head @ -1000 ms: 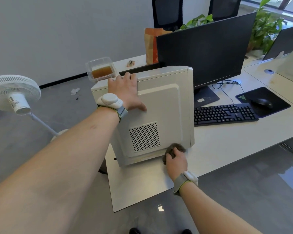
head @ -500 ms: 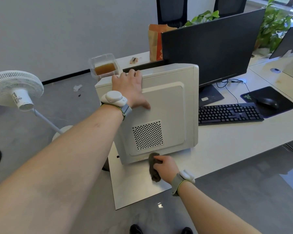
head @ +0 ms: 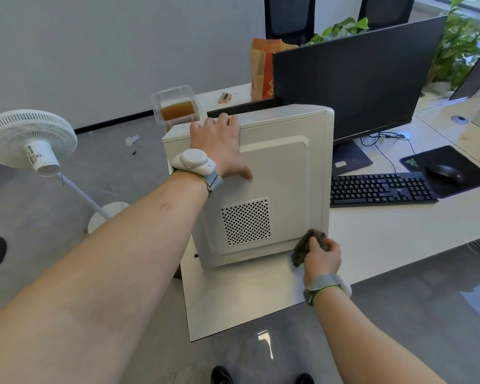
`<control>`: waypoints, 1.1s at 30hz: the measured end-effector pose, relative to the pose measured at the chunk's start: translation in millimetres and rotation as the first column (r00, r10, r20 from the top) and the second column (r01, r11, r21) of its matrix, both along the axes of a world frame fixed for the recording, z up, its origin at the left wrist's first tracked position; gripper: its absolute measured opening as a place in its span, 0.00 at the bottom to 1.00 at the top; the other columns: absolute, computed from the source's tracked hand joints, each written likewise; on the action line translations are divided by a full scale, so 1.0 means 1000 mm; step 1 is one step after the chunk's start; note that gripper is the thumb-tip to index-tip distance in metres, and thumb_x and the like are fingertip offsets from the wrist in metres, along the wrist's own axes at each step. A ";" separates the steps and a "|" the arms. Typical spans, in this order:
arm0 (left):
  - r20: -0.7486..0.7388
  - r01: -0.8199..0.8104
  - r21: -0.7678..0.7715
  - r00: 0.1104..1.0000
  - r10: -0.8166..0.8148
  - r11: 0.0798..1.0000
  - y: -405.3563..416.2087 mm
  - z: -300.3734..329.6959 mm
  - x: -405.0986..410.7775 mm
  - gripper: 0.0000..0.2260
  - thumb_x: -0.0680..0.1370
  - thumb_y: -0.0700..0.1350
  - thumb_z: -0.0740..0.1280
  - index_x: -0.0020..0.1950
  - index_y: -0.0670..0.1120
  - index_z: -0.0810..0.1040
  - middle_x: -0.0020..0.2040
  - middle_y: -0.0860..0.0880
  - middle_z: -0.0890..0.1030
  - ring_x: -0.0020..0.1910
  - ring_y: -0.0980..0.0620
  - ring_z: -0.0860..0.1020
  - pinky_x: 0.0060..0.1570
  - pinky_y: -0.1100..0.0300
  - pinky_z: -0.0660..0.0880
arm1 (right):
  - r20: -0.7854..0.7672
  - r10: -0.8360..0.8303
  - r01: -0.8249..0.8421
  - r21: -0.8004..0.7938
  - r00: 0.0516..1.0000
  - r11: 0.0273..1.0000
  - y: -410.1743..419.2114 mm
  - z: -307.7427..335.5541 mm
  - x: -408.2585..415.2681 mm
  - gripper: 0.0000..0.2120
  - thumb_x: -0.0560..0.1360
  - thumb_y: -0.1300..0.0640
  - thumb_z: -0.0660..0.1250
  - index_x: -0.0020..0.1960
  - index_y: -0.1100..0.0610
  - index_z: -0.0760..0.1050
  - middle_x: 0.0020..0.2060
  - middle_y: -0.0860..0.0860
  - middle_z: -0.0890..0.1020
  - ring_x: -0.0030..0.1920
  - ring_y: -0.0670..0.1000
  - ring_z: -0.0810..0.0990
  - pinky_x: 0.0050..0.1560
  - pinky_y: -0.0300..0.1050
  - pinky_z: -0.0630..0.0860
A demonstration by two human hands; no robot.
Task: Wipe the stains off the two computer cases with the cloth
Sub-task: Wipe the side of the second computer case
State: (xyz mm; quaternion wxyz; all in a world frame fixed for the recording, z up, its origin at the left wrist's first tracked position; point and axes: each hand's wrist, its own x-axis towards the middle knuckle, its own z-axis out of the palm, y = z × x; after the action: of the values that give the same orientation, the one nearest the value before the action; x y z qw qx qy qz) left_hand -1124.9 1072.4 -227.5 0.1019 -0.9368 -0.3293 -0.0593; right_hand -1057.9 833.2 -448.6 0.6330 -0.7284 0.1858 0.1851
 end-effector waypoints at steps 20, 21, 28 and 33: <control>0.020 0.002 0.004 1.000 -0.002 1.000 0.000 -0.002 -0.002 0.48 0.51 0.78 0.73 0.60 0.49 0.67 0.56 0.49 0.73 0.55 0.44 0.74 0.50 0.49 0.65 | -0.404 0.611 -0.560 0.250 0.681 0.790 0.055 0.001 -0.132 0.13 0.69 0.57 0.75 0.51 0.62 0.80 0.45 0.61 0.86 0.46 0.61 0.85 0.46 0.59 0.85; 0.018 0.005 0.006 1.000 -0.005 1.000 -0.001 -0.001 -0.002 0.48 0.52 0.78 0.73 0.60 0.49 0.67 0.56 0.49 0.73 0.55 0.44 0.74 0.50 0.49 0.65 | -0.429 0.617 -0.510 0.347 0.660 0.787 0.059 0.001 -0.138 0.12 0.73 0.59 0.74 0.54 0.62 0.79 0.48 0.62 0.86 0.48 0.62 0.85 0.48 0.60 0.85; 0.011 0.005 -0.005 1.000 -0.005 1.000 -0.002 -0.001 -0.002 0.49 0.52 0.78 0.74 0.63 0.49 0.67 0.57 0.49 0.73 0.56 0.44 0.74 0.52 0.48 0.66 | -0.382 0.553 -0.439 0.349 0.740 0.828 0.084 -0.013 -0.149 0.14 0.72 0.71 0.73 0.56 0.61 0.79 0.49 0.60 0.84 0.50 0.60 0.84 0.48 0.51 0.84; 0.008 0.009 -0.001 1.000 -0.009 1.000 0.000 -0.001 -0.001 0.49 0.53 0.78 0.73 0.63 0.49 0.67 0.57 0.49 0.73 0.56 0.44 0.74 0.52 0.48 0.66 | -0.307 0.339 -0.312 0.136 0.889 0.940 0.071 -0.004 -0.121 0.10 0.71 0.69 0.74 0.44 0.56 0.79 0.37 0.56 0.84 0.44 0.60 0.83 0.46 0.52 0.83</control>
State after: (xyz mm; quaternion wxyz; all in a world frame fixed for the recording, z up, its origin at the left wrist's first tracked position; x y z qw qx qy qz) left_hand -1126.4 1072.3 -228.6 0.1000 -0.9381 -0.3255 -0.0632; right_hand -1178.9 903.8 -452.8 0.5833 -0.6815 0.1552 0.4137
